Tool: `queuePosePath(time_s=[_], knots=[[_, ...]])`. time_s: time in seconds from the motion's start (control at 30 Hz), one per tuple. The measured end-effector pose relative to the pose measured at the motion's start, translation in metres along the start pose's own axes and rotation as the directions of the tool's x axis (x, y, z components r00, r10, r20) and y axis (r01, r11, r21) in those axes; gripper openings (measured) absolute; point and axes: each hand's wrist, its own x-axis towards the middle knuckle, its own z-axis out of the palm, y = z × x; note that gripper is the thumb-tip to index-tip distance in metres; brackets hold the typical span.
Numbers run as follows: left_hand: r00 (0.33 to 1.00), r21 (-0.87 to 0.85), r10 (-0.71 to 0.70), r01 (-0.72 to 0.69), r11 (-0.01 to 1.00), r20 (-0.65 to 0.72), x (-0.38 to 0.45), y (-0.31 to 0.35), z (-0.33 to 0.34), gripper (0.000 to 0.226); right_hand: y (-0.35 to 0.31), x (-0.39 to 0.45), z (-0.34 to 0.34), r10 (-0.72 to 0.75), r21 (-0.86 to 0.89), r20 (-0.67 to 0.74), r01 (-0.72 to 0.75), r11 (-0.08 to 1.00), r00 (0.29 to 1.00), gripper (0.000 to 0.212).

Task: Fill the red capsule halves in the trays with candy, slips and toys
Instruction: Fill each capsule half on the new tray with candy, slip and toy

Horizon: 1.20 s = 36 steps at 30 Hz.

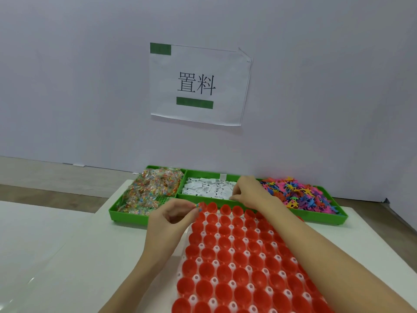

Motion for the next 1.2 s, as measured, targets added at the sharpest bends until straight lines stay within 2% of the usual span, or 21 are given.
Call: queuePosePath(time_s=[0.2,0.37,0.47,0.8,0.9,1.03,1.2], knots=[[1.000,0.017,-0.015,0.015,1.000,-0.003,-0.001,-0.001,-0.001,0.008,-0.001,0.011,0.001,0.086,-0.042,0.014,-0.086,0.995,0.996,0.013],[1.000,0.050,-0.028,0.028,0.998,0.000,-0.001,-0.001,-0.002,0.009,-0.004,0.013,0.000,0.084,-0.048,0.012,-0.084,0.995,0.996,0.005],[1.000,0.052,-0.023,0.023,0.998,0.005,-0.001,-0.002,-0.001,0.009,-0.005,0.010,0.000,0.071,-0.050,-0.006,-0.072,0.996,0.997,0.011],[0.999,0.069,-0.035,0.034,0.997,0.012,-0.002,-0.002,0.000,0.009,0.006,-0.004,-0.002,0.049,0.032,-0.111,-0.046,0.998,0.993,0.012],[0.999,0.073,-0.040,0.039,0.997,0.011,-0.002,-0.001,-0.001,0.009,0.011,-0.006,-0.001,0.040,0.055,-0.137,-0.033,0.998,0.990,0.002],[0.999,0.083,-0.039,0.038,0.996,0.017,-0.003,0.000,-0.001,0.009,0.019,-0.005,0.007,0.040,0.125,-0.154,-0.021,0.992,0.987,0.020],[0.999,0.075,-0.039,0.037,0.996,0.020,-0.003,0.002,-0.001,0.009,0.021,-0.004,0.014,0.057,0.173,-0.225,-0.017,0.985,0.973,0.008]])
